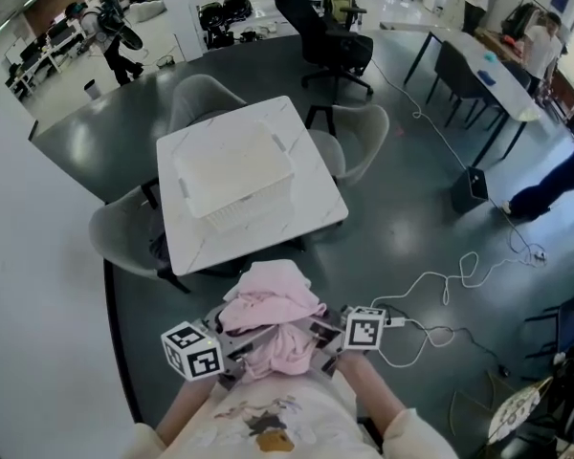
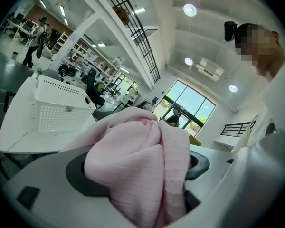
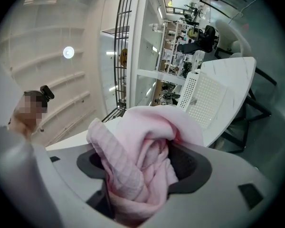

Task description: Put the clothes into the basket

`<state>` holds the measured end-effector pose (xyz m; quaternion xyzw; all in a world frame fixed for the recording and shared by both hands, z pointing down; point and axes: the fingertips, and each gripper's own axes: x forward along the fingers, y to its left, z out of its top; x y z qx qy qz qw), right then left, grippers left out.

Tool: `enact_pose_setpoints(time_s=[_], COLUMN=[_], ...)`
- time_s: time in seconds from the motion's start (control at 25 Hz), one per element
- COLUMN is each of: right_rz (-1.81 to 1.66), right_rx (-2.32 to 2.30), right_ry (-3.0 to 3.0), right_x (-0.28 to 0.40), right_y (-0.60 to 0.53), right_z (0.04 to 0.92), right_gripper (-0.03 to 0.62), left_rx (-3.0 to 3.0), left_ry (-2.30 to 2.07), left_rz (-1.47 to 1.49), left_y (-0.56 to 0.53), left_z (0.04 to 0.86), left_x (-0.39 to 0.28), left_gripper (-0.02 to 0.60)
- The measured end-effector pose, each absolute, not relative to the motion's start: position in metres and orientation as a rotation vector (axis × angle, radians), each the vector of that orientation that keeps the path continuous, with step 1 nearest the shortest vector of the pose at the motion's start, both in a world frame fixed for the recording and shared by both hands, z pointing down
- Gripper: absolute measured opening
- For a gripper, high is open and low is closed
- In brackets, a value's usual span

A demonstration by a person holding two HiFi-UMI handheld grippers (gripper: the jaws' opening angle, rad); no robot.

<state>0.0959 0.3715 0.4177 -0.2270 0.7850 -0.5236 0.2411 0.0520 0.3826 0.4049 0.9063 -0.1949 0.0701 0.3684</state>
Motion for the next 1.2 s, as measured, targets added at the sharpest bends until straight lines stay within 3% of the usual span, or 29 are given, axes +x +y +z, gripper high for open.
enact_pose_setpoints(time_s=[0.88,1.2], right_rz=[-1.379,-1.361], right_rx=[-0.617,-0.681], right_ry=[2.256,2.258], right_x=[-0.059,-0.066], right_y=[0.230,0.214], right_z=[0.375,0.381], right_gripper=[0.336,0.336], left_rx=[2.346,2.352], left_ry=[-0.528,-0.480], left_rz=[0.059,0.061], left_y=[0.245,0.227], left_z=[0.369,0.376], left_x=[-0.103,-0.112], left_gripper=[0.396,0.396])
